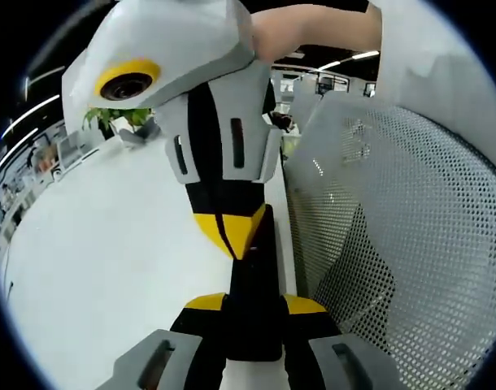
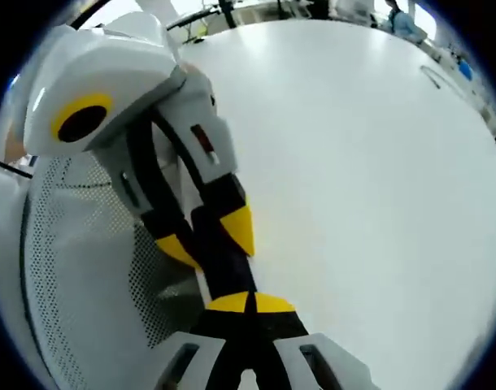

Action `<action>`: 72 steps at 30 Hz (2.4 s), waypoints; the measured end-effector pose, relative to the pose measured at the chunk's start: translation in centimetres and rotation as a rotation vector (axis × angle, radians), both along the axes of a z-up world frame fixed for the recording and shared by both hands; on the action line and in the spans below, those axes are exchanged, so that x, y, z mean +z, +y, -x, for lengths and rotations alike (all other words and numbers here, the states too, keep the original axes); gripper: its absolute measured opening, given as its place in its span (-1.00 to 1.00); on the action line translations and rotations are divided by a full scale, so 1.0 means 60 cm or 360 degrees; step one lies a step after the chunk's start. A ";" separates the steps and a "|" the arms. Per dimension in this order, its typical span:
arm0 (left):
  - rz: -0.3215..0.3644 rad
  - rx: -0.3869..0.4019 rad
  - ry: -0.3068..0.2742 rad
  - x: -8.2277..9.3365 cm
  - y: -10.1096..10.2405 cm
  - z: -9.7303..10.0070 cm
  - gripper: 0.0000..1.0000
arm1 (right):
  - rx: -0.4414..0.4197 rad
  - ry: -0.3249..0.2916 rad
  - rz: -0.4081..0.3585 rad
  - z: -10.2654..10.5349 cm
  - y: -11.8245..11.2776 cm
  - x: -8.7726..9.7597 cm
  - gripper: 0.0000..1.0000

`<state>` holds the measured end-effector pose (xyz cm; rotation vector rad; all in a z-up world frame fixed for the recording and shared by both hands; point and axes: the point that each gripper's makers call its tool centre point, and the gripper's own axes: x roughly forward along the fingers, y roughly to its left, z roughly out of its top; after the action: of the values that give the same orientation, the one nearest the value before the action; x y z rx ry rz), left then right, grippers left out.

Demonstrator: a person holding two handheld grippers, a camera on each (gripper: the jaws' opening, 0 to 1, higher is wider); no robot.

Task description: Press the specified remote control buttons in sequence, fully releasing each button before pressing the next.

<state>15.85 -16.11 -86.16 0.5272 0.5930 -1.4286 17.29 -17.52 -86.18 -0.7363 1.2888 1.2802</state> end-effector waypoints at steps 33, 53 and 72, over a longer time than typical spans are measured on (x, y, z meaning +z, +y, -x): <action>0.0007 -0.0001 0.0001 0.000 -0.001 0.000 -0.51 | 0.0196 -0.0500 -0.0459 0.027 0.012 0.013 -1.00; 0.0005 -0.0007 0.0003 0.000 0.000 0.002 -0.51 | 0.0400 -0.0495 -0.0277 0.028 0.015 0.008 -1.00; 0.0007 -0.0006 0.0002 0.000 0.001 0.002 -0.51 | 0.0265 -0.0540 -0.0640 0.029 0.021 0.014 -1.00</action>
<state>15.74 -16.06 -86.18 0.5245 0.5901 -1.4337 15.55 -16.26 -85.31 -0.7411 0.6804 1.4202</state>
